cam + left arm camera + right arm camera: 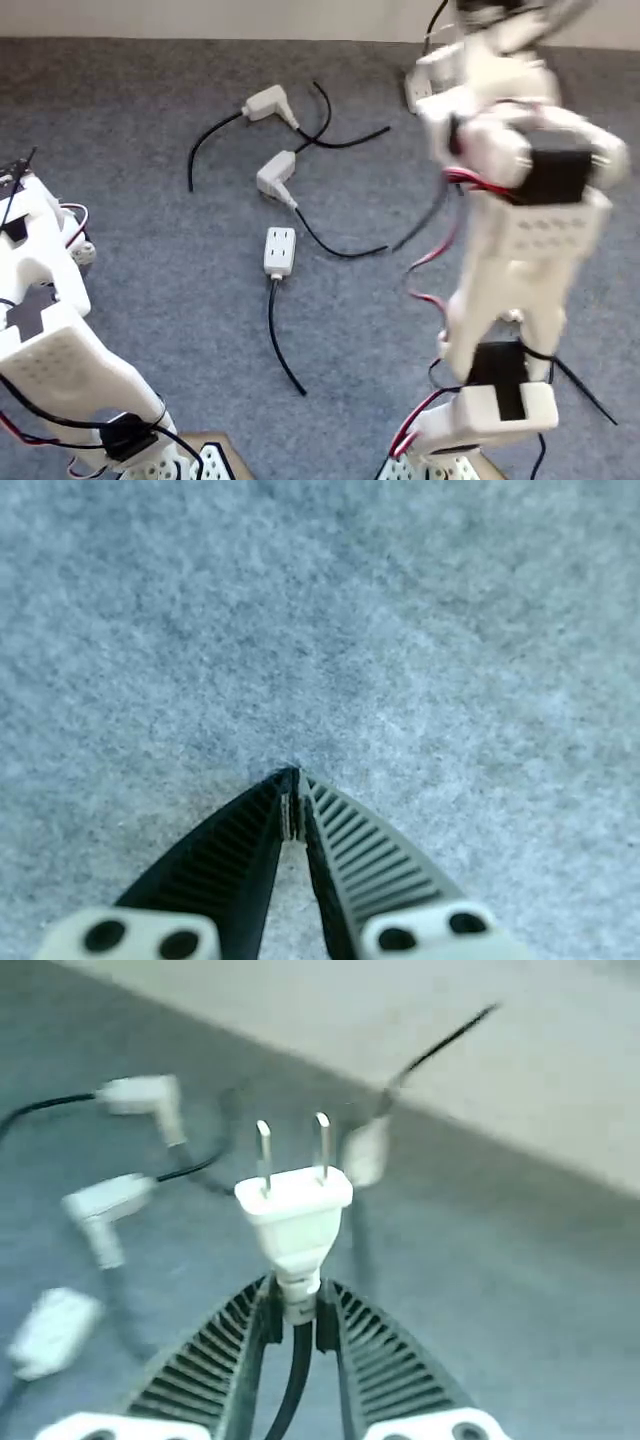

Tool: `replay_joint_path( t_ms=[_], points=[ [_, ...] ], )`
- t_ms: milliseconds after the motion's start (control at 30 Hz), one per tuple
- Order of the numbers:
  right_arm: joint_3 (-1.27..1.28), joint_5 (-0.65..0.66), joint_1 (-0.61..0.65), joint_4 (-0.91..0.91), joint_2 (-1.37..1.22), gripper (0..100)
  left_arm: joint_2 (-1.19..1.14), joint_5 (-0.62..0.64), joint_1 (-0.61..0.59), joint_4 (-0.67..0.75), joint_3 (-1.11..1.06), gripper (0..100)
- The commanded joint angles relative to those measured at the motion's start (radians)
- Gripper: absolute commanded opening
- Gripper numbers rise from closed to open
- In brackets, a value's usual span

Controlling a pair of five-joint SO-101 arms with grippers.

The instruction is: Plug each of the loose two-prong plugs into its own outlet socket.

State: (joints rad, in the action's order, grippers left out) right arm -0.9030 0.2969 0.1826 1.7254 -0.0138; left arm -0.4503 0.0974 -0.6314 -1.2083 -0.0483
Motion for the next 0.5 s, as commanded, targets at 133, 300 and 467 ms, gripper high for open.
replay_joint_path(
  t_ms=[133,300,467],
  points=[
    [0.159,-0.440,0.317,-0.073,-0.025,2.3,0.002,0.009,0.010,-0.003,-0.002,1],
    [0.197,-0.715,0.433,-0.197,-0.165,2.3,0.002,0.009,-0.008,-0.003,-0.002,1],
    [0.208,-0.916,0.486,-0.318,-0.354,2.3,0.001,0.011,-0.035,-0.003,-0.002,1]
  ],
)
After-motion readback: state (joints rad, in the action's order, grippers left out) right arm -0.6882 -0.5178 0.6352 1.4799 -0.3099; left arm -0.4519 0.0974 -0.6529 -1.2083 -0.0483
